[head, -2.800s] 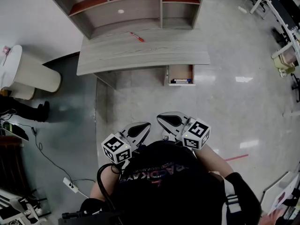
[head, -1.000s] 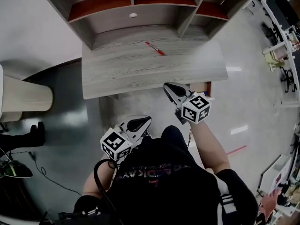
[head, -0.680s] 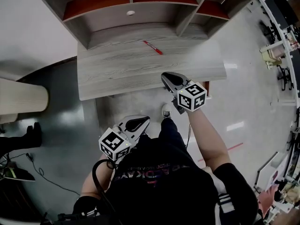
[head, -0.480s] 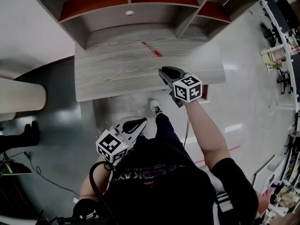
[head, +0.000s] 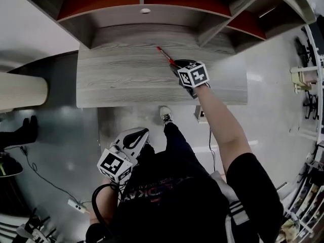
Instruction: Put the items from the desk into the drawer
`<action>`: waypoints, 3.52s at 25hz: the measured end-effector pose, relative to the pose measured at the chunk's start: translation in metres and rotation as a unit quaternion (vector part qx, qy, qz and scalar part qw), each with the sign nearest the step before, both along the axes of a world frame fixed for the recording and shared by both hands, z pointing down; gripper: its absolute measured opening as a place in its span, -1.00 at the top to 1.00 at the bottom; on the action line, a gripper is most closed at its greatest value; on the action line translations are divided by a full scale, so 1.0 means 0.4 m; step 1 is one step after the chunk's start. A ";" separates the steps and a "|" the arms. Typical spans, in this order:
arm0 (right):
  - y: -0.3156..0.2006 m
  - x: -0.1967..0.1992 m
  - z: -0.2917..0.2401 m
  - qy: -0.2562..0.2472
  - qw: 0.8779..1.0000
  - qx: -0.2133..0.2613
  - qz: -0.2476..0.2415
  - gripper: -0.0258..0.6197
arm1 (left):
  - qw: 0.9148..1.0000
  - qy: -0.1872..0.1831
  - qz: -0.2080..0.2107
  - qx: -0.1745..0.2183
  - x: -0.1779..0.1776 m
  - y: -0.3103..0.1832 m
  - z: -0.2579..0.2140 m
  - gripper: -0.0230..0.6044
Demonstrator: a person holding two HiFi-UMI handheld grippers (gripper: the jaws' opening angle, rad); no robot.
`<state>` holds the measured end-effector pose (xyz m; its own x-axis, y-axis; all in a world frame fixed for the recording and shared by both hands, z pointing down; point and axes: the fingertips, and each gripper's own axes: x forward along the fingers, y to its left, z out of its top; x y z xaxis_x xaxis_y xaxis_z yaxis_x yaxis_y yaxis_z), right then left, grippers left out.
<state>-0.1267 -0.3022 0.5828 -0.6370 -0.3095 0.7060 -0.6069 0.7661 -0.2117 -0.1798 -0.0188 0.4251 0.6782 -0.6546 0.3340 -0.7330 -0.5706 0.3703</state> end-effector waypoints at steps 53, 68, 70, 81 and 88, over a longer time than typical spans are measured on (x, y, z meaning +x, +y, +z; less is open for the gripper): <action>-0.053 0.038 -0.080 -0.131 0.986 -0.025 0.101 0.75 | 0.981 -0.090 0.013 0.172 0.103 -0.201 -0.125 0.90; 0.140 0.184 -0.365 -0.275 0.938 0.062 0.203 0.75 | 0.985 -0.031 0.053 0.163 0.109 -0.121 -0.178 0.90; 0.172 0.202 -0.391 -0.285 0.932 0.071 0.215 0.75 | 0.983 -0.029 0.064 0.168 0.114 -0.109 -0.190 0.90; 0.352 0.302 -0.463 -0.300 0.899 0.125 0.293 0.75 | 0.975 -0.025 0.145 0.169 0.118 -0.056 -0.184 0.90; 0.465 0.376 -0.454 -0.272 0.886 0.144 0.346 0.75 | 0.971 -0.015 0.186 0.150 0.148 -0.043 -0.164 0.90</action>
<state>0.0235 -0.1164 0.4012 -0.4471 -0.8761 0.1806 -0.8203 0.3210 -0.4734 -0.1207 -0.0359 0.3595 0.8799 -0.4361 0.1888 -0.4624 -0.8773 0.1287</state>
